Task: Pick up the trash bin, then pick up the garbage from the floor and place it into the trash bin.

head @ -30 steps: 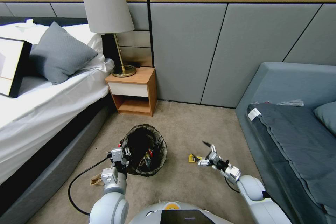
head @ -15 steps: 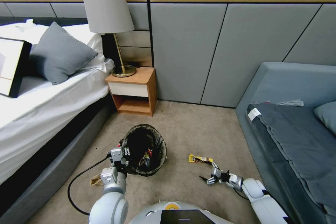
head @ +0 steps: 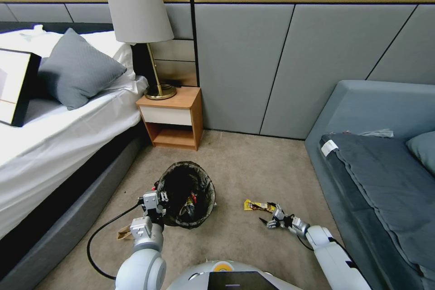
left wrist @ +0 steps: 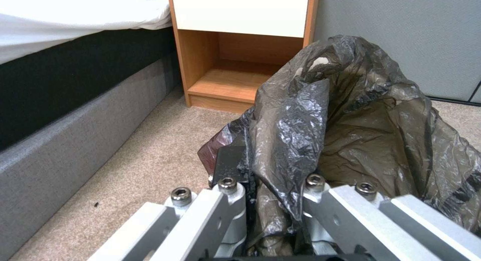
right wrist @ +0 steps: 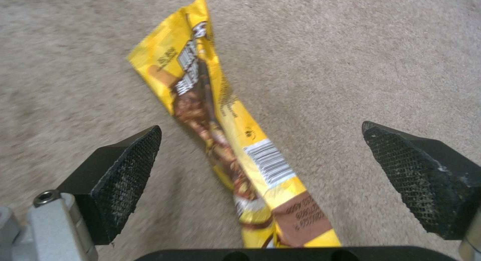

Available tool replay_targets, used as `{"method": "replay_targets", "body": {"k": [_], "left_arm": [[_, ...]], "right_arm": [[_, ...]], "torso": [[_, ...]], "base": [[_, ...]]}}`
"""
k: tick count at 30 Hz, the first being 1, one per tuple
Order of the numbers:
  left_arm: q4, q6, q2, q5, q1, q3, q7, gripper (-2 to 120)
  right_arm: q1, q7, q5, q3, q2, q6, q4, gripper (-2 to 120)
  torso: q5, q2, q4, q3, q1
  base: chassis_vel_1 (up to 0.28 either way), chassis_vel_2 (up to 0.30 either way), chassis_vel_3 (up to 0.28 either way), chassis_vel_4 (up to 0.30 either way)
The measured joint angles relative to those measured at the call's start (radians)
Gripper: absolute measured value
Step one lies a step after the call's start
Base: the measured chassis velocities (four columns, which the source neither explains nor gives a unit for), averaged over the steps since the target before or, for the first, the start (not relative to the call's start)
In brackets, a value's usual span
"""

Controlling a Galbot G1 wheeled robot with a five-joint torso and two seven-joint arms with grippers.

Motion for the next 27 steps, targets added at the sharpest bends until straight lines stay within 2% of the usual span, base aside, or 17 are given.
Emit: {"method": "replay_targets", "body": {"k": [13,16,17,19,20,21,22,25,27], "left_arm": [[-0.001,0.0,0.0,0.003,0.005,0.002,-0.001,6],[-0.003,0.0,0.0,0.003,0.008,0.001,-0.001,6],[-0.003,0.0,0.0,0.003,0.008,0.001,-0.001,6],[-0.005,0.0,0.001,0.004,0.011,0.001,-0.001,6],[-0.005,0.0,0.001,0.005,0.011,0.001,-0.001,6],[-0.005,0.0,0.001,0.007,0.012,0.004,-0.001,6],[-0.005,0.0,0.001,0.007,0.012,0.004,-0.001,6],[-0.005,0.0,0.001,0.012,0.012,0.011,-0.001,6],[-0.005,0.0,0.001,0.013,0.012,0.013,-0.001,6]], "right_arm": [[0.047,0.034,0.027,-0.033,0.037,-0.009,-0.119,99],[0.05,0.037,0.034,-0.035,0.046,-0.01,-0.145,88],[0.05,0.037,0.034,-0.035,0.046,-0.01,-0.145,88],[0.054,0.04,0.04,-0.035,0.051,-0.007,-0.167,76],[0.055,0.04,0.04,-0.035,0.051,-0.006,-0.169,75],[0.055,0.04,0.045,-0.035,0.051,-0.005,-0.174,67],[0.055,0.04,0.045,-0.035,0.051,-0.005,-0.174,67],[0.053,0.04,0.05,-0.035,0.049,-0.002,-0.178,54],[0.053,0.039,0.054,-0.035,0.048,0.0,-0.18,51]], "torso": [[-0.0003,0.0,-0.0001,0.0,0.0],[-0.0003,0.0,-0.0004,0.0,0.0],[-0.0003,0.0,-0.0004,0.0,0.0],[-0.0011,0.0,-0.0006,0.0,0.0],[-0.0011,0.0,-0.0004,0.0,0.0],[-0.0006,0.0,-0.0005,0.0,0.0],[-0.0006,0.0,-0.0005,0.0,0.0],[0.0002,0.0,0.0,0.0,0.0],[0.0002,0.0,0.0001,0.0,0.0]], "base": [[0.0,0.0,0.0,0.0],[0.0,0.0,0.0,0.0],[0.0,0.0,0.0,0.0],[0.0,0.0,0.0,0.0],[0.0,0.0,0.0,0.0],[0.0,0.0,0.0,0.0],[0.0,0.0,0.0,0.0],[0.0,0.0,0.0,0.0],[0.0,0.0,0.0,0.0]]}}
